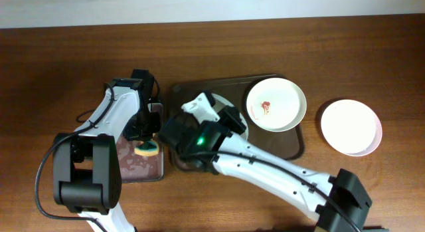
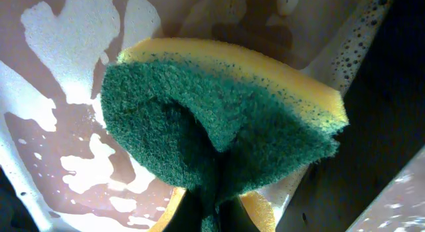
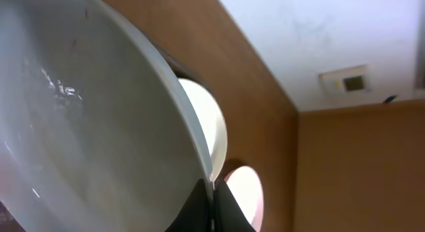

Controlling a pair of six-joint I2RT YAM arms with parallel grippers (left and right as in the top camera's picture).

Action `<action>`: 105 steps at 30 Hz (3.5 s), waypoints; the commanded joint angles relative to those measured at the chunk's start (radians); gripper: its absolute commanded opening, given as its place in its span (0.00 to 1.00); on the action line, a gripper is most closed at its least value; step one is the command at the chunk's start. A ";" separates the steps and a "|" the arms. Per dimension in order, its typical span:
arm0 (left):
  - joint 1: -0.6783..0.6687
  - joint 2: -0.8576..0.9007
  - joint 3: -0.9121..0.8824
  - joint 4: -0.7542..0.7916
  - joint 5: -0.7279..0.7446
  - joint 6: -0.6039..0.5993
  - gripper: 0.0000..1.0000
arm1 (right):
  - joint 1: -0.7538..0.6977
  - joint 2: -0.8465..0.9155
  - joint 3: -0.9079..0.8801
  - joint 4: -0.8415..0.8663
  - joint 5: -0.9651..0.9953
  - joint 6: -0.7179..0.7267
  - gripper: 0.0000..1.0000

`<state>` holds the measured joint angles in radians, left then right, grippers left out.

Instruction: Clean dirty plates on tray and stack at the side

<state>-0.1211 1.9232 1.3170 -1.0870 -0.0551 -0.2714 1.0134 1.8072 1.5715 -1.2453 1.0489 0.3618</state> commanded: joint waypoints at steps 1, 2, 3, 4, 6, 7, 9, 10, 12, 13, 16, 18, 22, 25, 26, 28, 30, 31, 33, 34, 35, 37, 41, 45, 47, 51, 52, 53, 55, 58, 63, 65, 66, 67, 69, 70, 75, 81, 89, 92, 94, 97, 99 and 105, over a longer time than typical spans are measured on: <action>0.002 -0.016 -0.005 -0.001 0.007 0.012 0.00 | 0.037 -0.029 0.022 -0.005 0.140 0.021 0.04; 0.002 -0.016 -0.005 -0.001 0.007 0.011 0.00 | 0.046 -0.029 0.022 -0.005 0.145 0.021 0.04; 0.002 -0.016 -0.005 -0.001 0.007 0.011 0.00 | 0.047 -0.029 0.022 -0.005 0.145 0.021 0.04; 0.002 -0.016 -0.005 -0.001 0.007 0.012 0.00 | 0.048 -0.030 0.022 -0.007 0.145 0.021 0.04; 0.002 -0.016 -0.005 -0.001 0.007 0.012 0.00 | 0.048 -0.030 0.022 -0.011 0.145 0.021 0.04; 0.002 -0.016 -0.005 -0.002 0.007 0.012 0.00 | 0.048 -0.030 0.022 -0.012 0.145 0.021 0.04; 0.002 -0.016 -0.005 -0.001 0.007 0.011 0.00 | 0.047 -0.030 0.022 -0.012 0.145 0.021 0.04; 0.002 -0.016 -0.005 -0.001 0.008 0.011 0.00 | 0.047 -0.030 0.022 -0.012 0.145 0.021 0.04; 0.002 -0.016 -0.005 -0.001 0.008 0.011 0.00 | 0.047 -0.030 0.022 -0.012 0.146 0.021 0.04; 0.002 -0.016 -0.005 -0.001 0.008 0.012 0.00 | 0.047 -0.030 0.022 -0.012 0.146 0.021 0.04; 0.002 -0.016 -0.005 -0.002 0.008 0.011 0.00 | 0.047 -0.030 0.022 -0.012 0.146 0.021 0.04; 0.002 -0.016 -0.005 -0.001 0.008 0.011 0.00 | 0.047 -0.030 0.022 -0.012 0.146 0.021 0.04; 0.002 -0.016 -0.005 -0.001 0.008 0.011 0.00 | 0.047 -0.030 0.022 -0.012 0.146 0.021 0.04; 0.002 -0.016 -0.005 -0.002 0.008 0.011 0.00 | 0.047 -0.030 0.022 -0.012 0.151 0.021 0.04; 0.002 -0.016 -0.005 -0.002 0.008 0.011 0.00 | 0.047 -0.030 0.022 -0.012 0.153 0.021 0.04; 0.002 -0.016 -0.005 -0.002 0.008 0.011 0.00 | 0.047 -0.030 0.022 -0.012 0.153 0.021 0.04; 0.002 -0.016 -0.005 -0.002 0.008 0.011 0.00 | 0.047 -0.030 0.022 -0.012 0.153 0.021 0.04; 0.002 -0.016 -0.005 -0.002 0.008 0.011 0.00 | 0.047 -0.030 0.022 -0.011 0.153 0.021 0.04; 0.002 -0.016 -0.005 -0.003 0.008 0.011 0.00 | 0.042 -0.030 0.022 -0.011 0.153 0.044 0.04; 0.002 -0.016 -0.005 -0.005 0.008 0.011 0.00 | 0.031 -0.030 0.022 -0.011 0.153 0.077 0.04; 0.002 -0.016 -0.005 -0.006 0.008 0.011 0.00 | 0.009 -0.030 0.022 -0.007 0.151 0.121 0.04; 0.002 -0.016 -0.005 -0.008 0.008 0.011 0.00 | -0.075 -0.030 0.022 0.005 0.075 0.200 0.04; 0.002 -0.016 -0.005 -0.016 0.008 0.011 0.00 | -0.335 -0.032 0.041 0.029 -0.352 0.191 0.04; 0.002 -0.016 -0.005 -0.017 0.008 0.011 0.00 | -0.677 -0.075 0.097 0.035 -0.886 -0.036 0.04; 0.002 -0.016 -0.005 -0.017 0.008 0.011 0.00 | -0.793 -0.096 0.106 0.042 -1.011 -0.068 0.04; 0.002 -0.016 -0.005 -0.017 0.008 0.011 0.00 | -1.115 -0.107 0.102 0.068 -1.207 -0.077 0.04; 0.002 -0.016 -0.005 -0.017 0.008 0.011 0.00 | -1.191 -0.100 0.101 0.074 -1.231 -0.077 0.04; 0.002 -0.016 -0.005 -0.017 0.008 0.011 0.00 | -1.276 -0.085 0.100 0.079 -1.242 -0.077 0.04; 0.002 -0.016 -0.005 -0.021 0.008 0.011 0.00 | -1.402 -0.054 0.100 0.082 -1.241 -0.077 0.04; 0.002 -0.016 -0.005 -0.025 0.008 0.011 0.00 | -1.568 0.005 0.092 0.082 -1.241 -0.071 0.04; 0.002 -0.016 -0.005 -0.025 0.008 0.011 0.00 | -1.751 0.047 -0.008 0.103 -1.244 -0.054 0.04; 0.002 -0.016 -0.005 -0.024 0.008 0.011 0.00 | -1.784 0.047 -0.064 0.114 -1.239 -0.055 0.04; 0.002 -0.016 -0.005 -0.024 0.008 0.011 0.00 | -1.791 0.047 -0.090 0.117 -1.231 -0.055 0.04; 0.002 -0.016 -0.005 -0.024 0.008 0.011 0.00 | -1.793 0.047 -0.111 0.117 -1.223 -0.055 0.04; 0.002 -0.016 -0.005 -0.024 0.008 0.012 0.00 | -1.789 0.047 -0.159 0.129 -1.218 -0.056 0.04; 0.002 -0.016 -0.005 -0.024 0.008 0.012 0.00 | -1.784 0.047 -0.172 0.132 -1.218 -0.064 0.04; 0.002 -0.016 -0.005 -0.025 0.008 0.012 0.00 | -1.720 -0.008 -0.180 0.131 -1.275 -0.071 0.40; 0.002 -0.016 -0.005 -0.024 0.008 0.011 0.00 | -1.450 -0.230 -0.180 0.152 -1.289 -0.127 0.46; 0.002 -0.016 -0.005 -0.032 0.008 0.012 0.00 | -1.077 -0.084 -0.181 0.221 -0.995 -0.069 0.47; 0.002 -0.016 -0.005 -0.035 0.008 0.012 0.00 | -1.074 -0.002 -0.181 0.294 -0.991 -0.112 0.46; 0.002 -0.016 -0.005 -0.035 0.008 0.012 0.00 | -1.073 0.050 -0.181 0.333 -1.011 -0.149 0.45; 0.002 -0.016 -0.005 -0.035 0.008 0.012 0.00 | -1.073 0.104 -0.181 0.387 -1.019 -0.154 0.37; 0.002 -0.016 -0.005 -0.034 0.007 0.012 0.00 | -1.072 0.124 -0.181 0.419 -1.095 -0.193 0.33; 0.002 -0.016 -0.005 -0.034 0.008 0.011 0.00 | -1.073 0.161 -0.181 0.441 -1.075 -0.192 0.31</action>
<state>-0.1211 1.9232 1.3163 -1.1179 -0.0551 -0.2714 -0.0635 1.9415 1.3899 -0.8051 -0.0269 0.1787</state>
